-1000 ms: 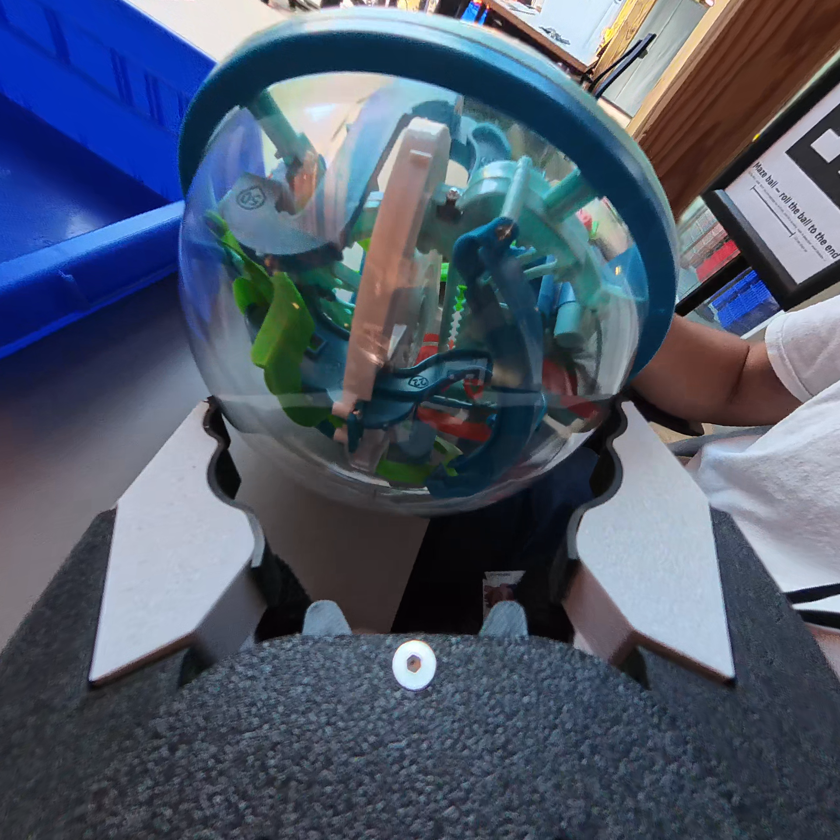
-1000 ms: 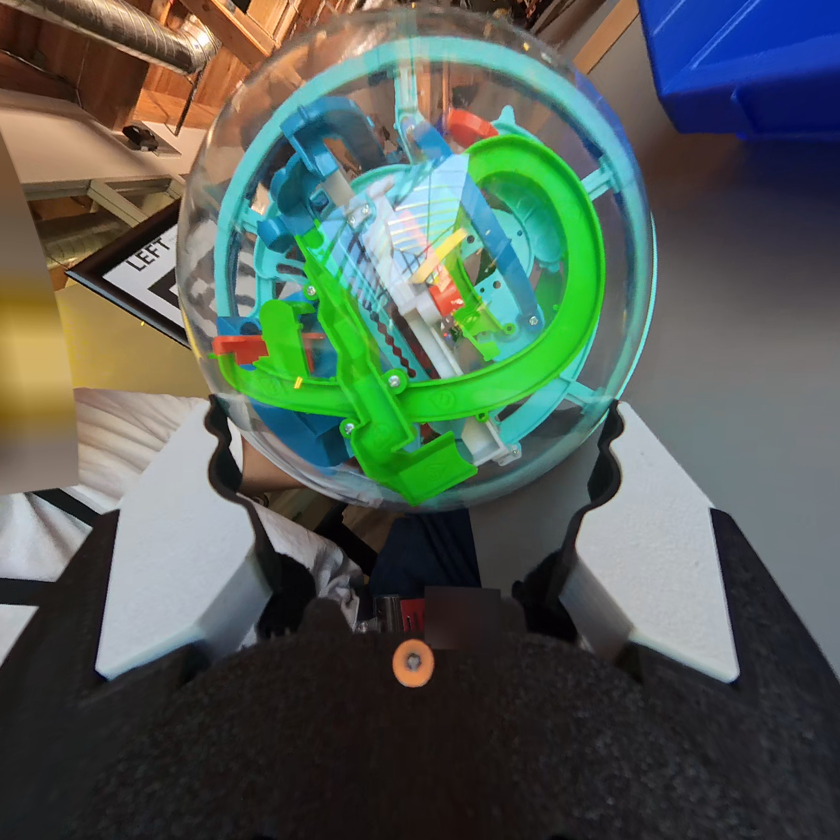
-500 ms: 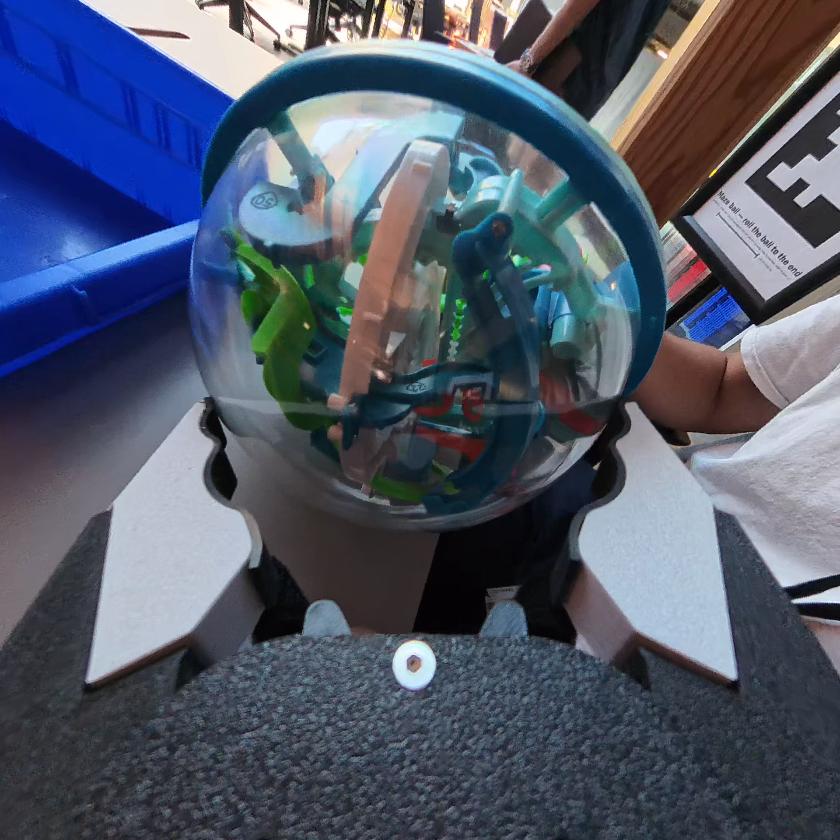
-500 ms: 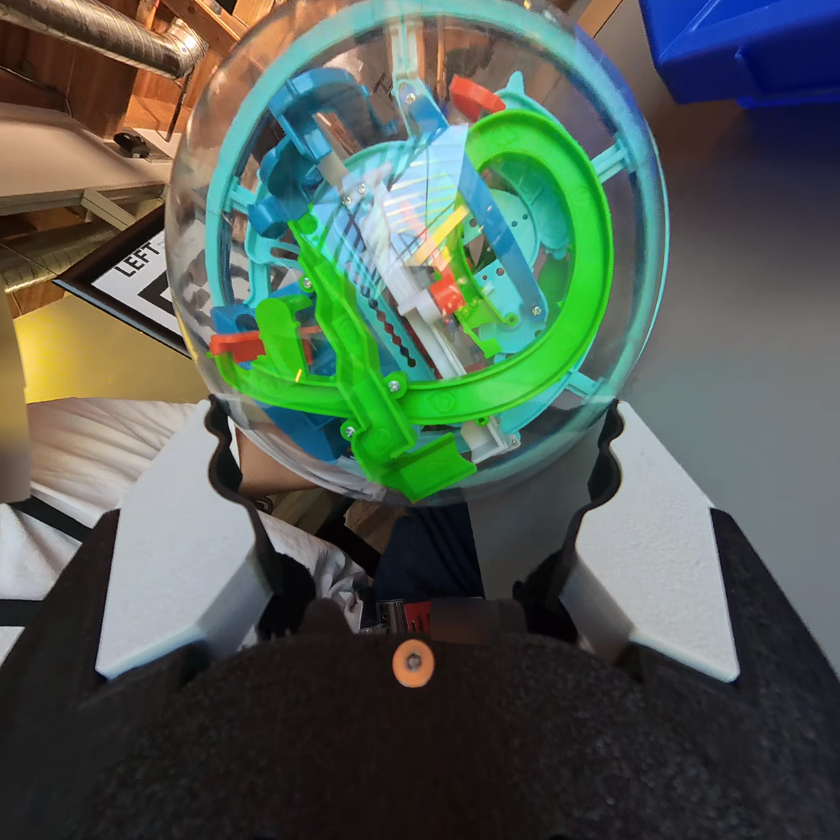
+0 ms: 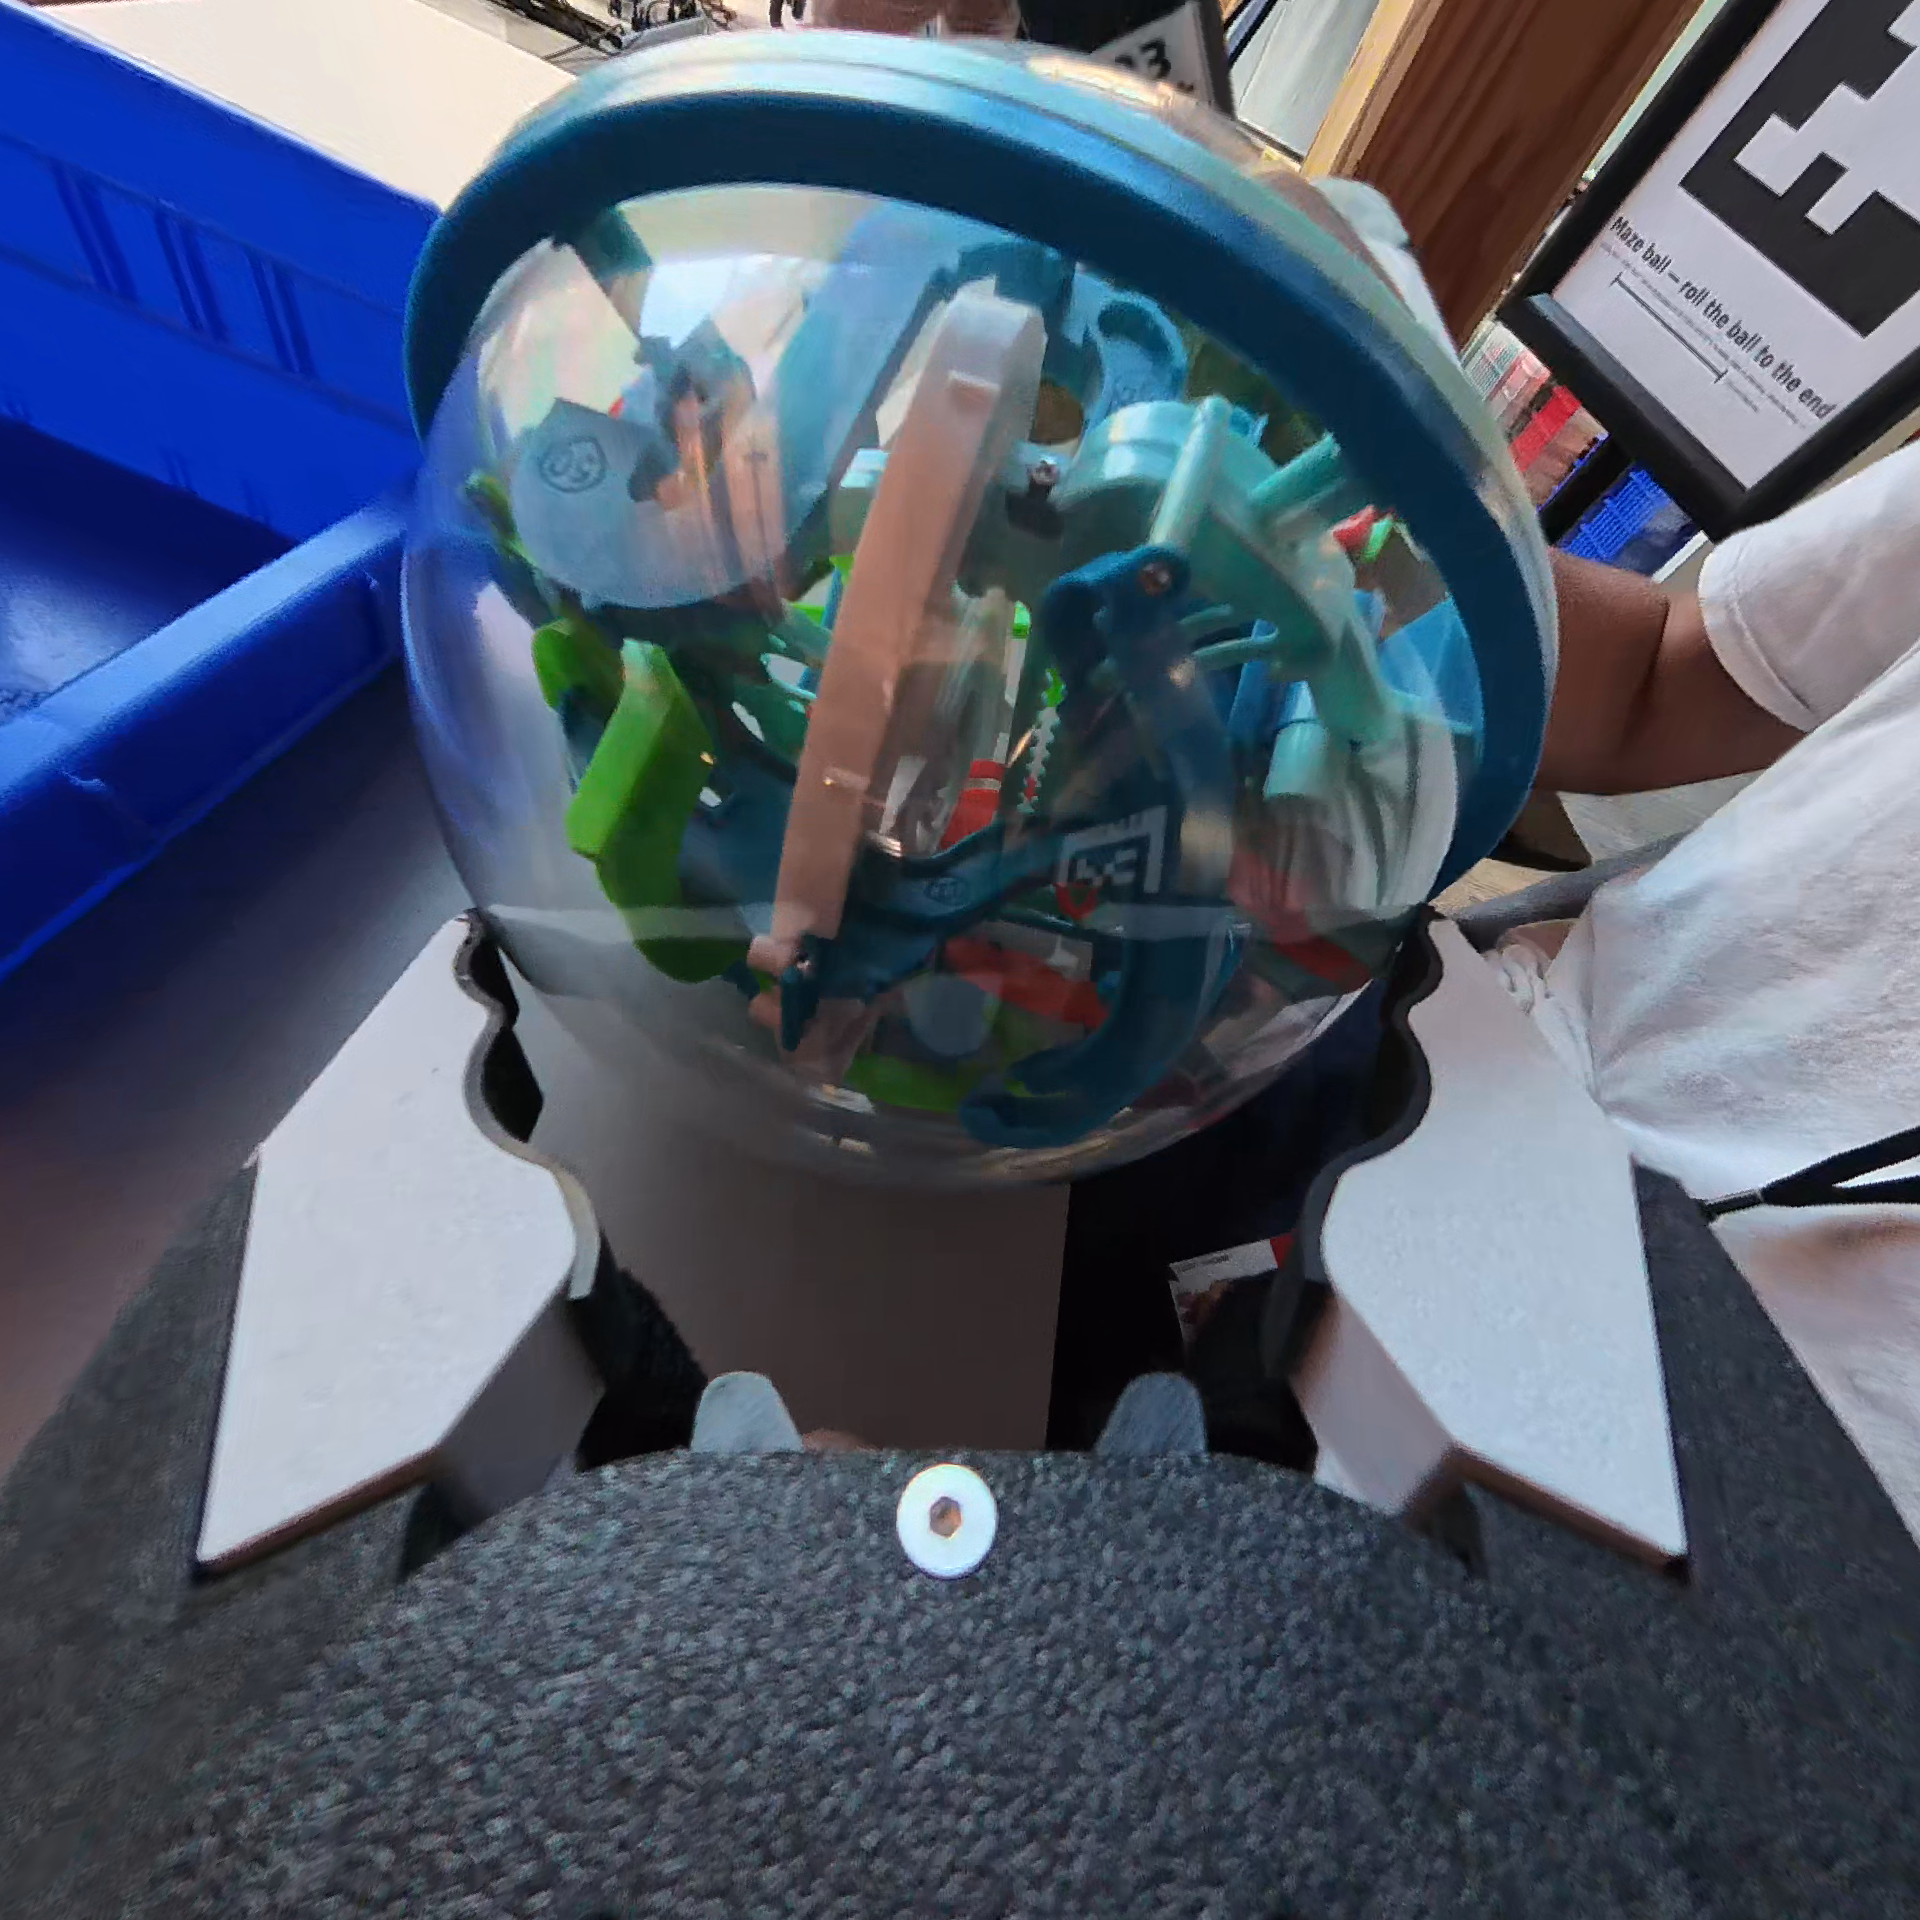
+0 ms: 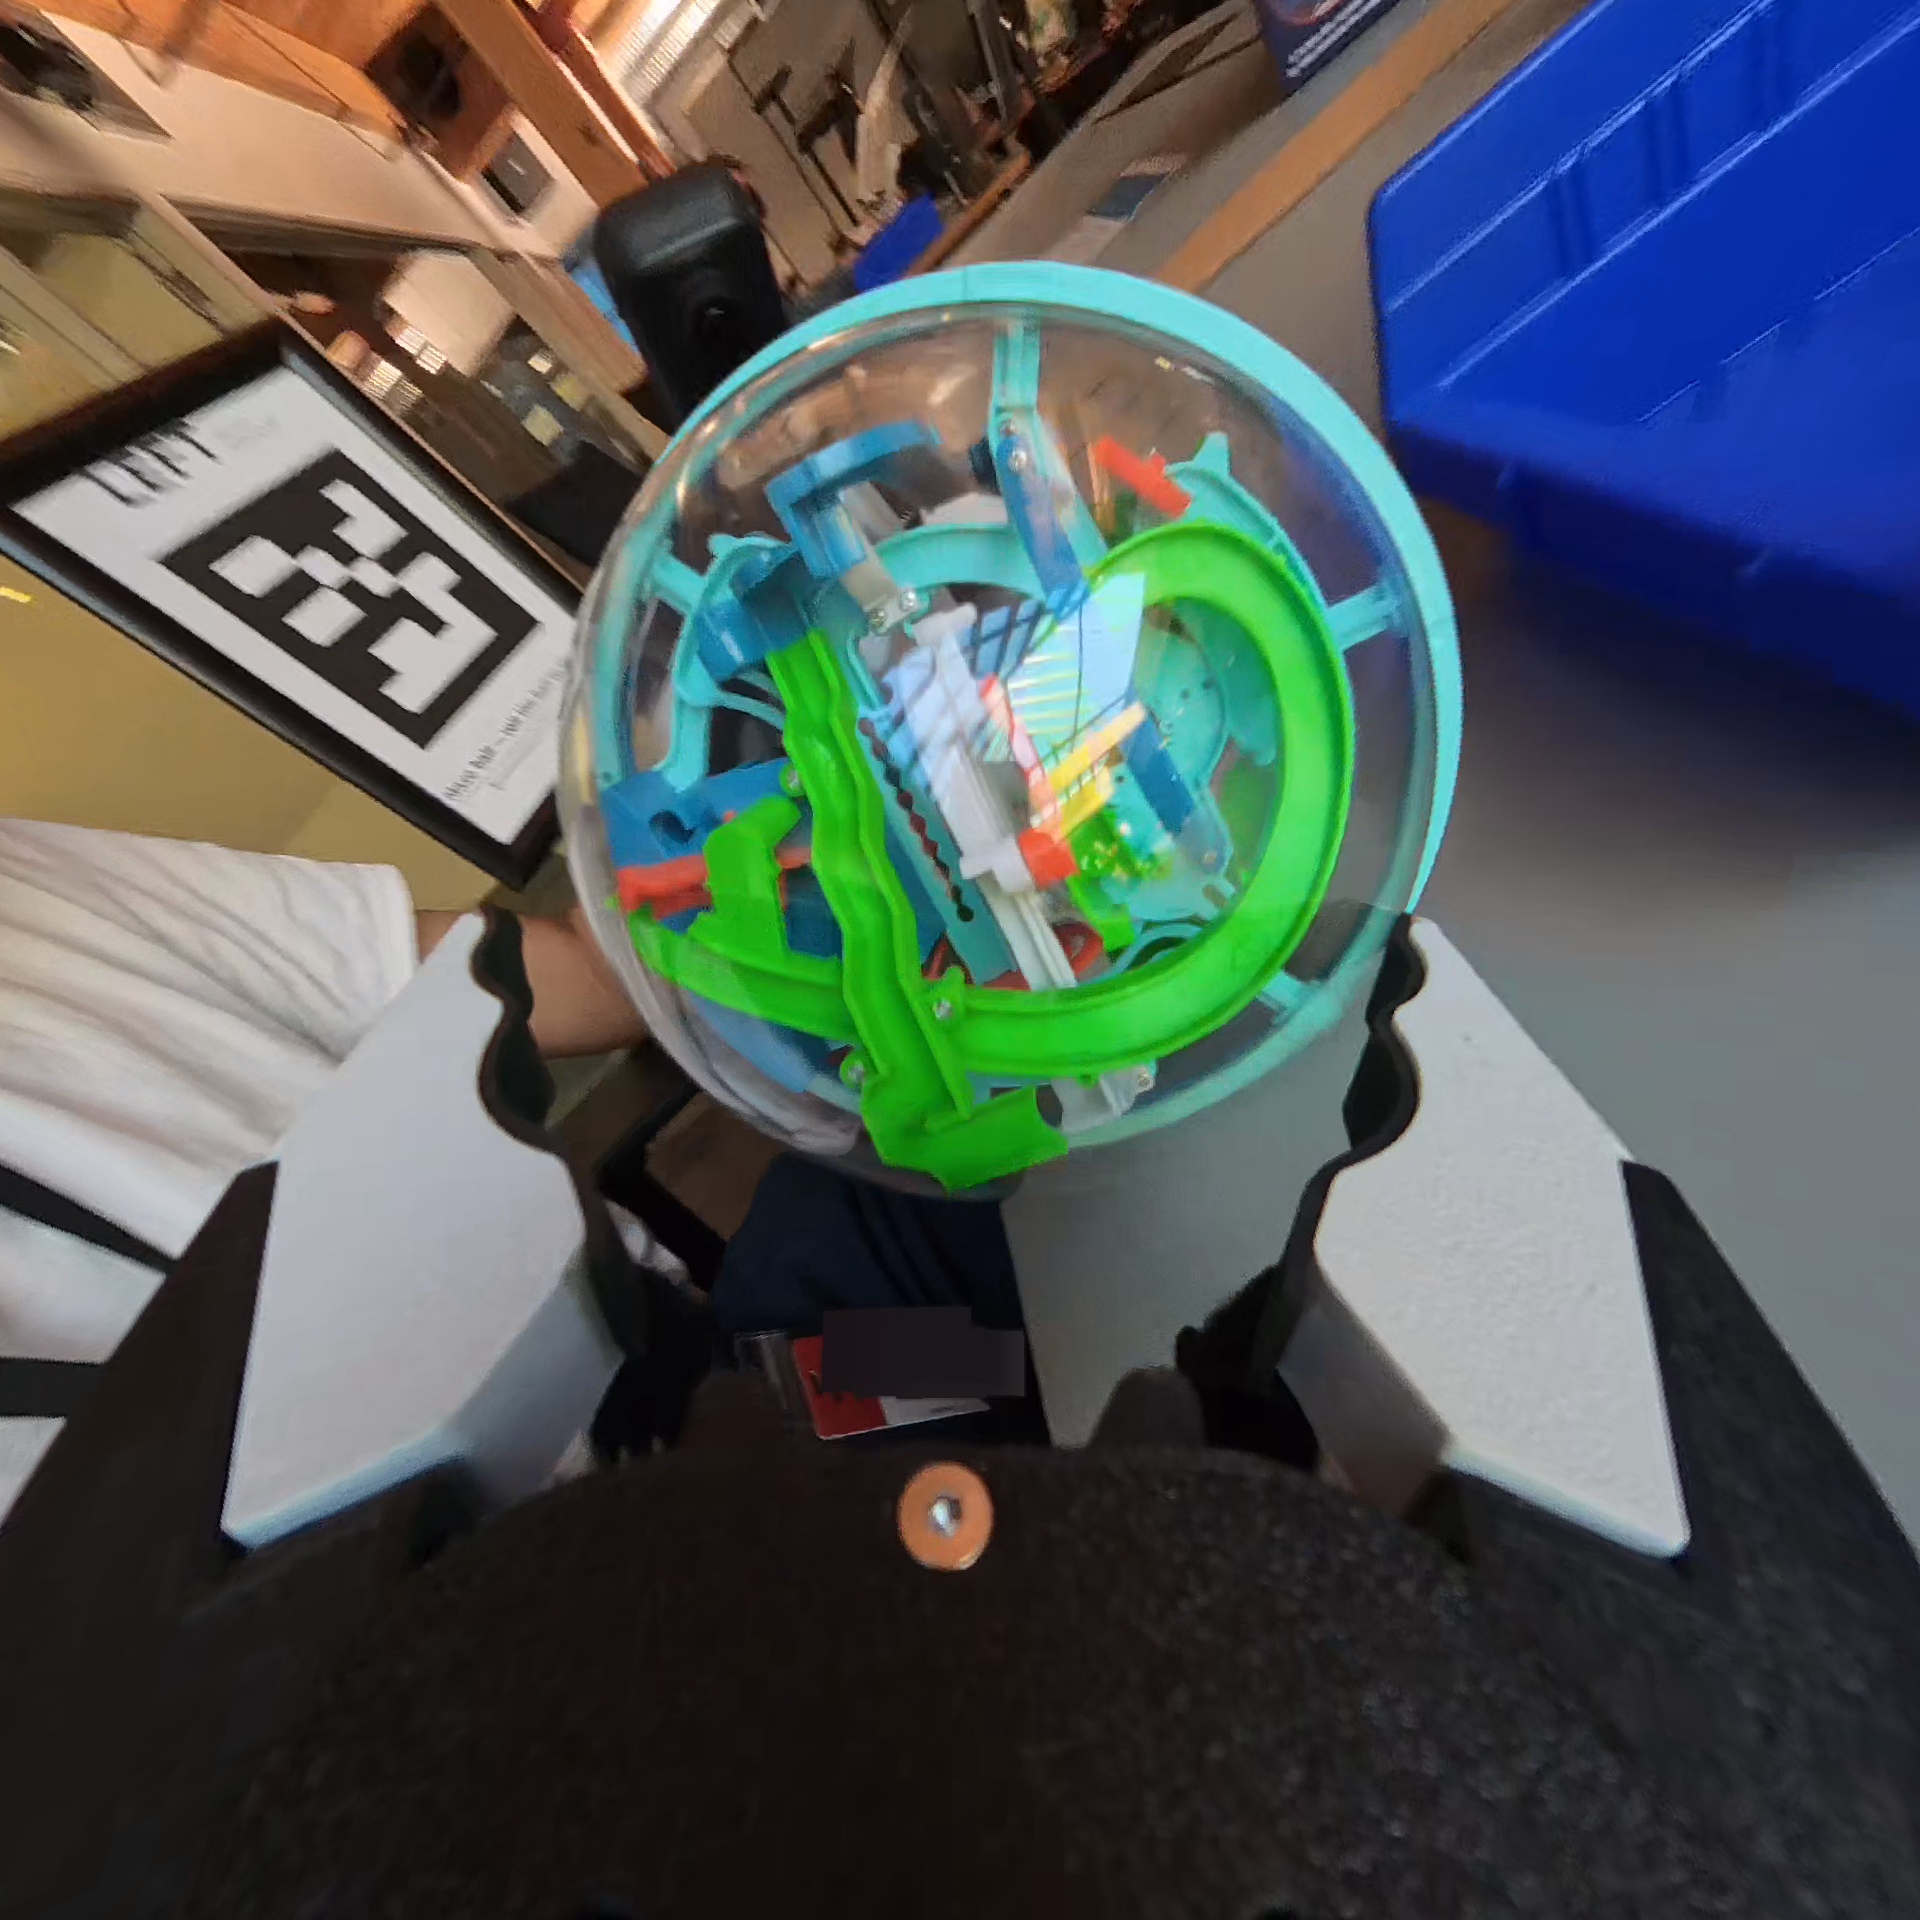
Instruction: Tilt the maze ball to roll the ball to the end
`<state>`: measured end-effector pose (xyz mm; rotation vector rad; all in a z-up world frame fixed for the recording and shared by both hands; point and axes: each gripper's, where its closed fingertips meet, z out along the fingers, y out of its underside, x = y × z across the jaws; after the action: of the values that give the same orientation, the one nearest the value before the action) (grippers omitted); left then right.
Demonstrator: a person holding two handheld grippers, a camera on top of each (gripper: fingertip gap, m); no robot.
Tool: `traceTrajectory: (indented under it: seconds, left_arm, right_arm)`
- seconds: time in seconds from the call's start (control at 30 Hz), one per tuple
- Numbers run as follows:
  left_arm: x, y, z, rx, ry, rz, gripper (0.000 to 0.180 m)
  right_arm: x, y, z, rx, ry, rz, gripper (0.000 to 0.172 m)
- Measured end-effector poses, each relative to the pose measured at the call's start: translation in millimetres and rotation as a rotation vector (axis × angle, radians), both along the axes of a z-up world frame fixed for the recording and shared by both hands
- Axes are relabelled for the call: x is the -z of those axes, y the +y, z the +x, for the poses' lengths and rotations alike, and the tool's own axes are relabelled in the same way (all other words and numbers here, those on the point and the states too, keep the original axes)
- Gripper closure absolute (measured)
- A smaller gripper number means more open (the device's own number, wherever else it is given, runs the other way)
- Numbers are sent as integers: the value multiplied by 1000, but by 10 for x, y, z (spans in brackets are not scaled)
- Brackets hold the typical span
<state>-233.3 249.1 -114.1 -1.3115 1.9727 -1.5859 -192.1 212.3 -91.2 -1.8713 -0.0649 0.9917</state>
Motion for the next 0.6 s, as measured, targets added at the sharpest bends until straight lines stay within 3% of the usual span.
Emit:
traceTrajectory:
  seconds: [0.1,0.3,0.47,0.6]
  left_arm:
    - [-48,6,51,-4,-11,-6,23]
    - [-134,79,81,-31,-35,-59,26]
    - [-267,100,46,-138,-71,-141,30]
    - [-279,44,26,-240,-51,-141,21]
  right_arm:
    - [118,50,-14,12,-130,-54,18]
    - [106,94,-1,93,-33,-25,18]
    - [103,100,9,135,23,22,19]
    - [127,95,-64,132,38,32,19]
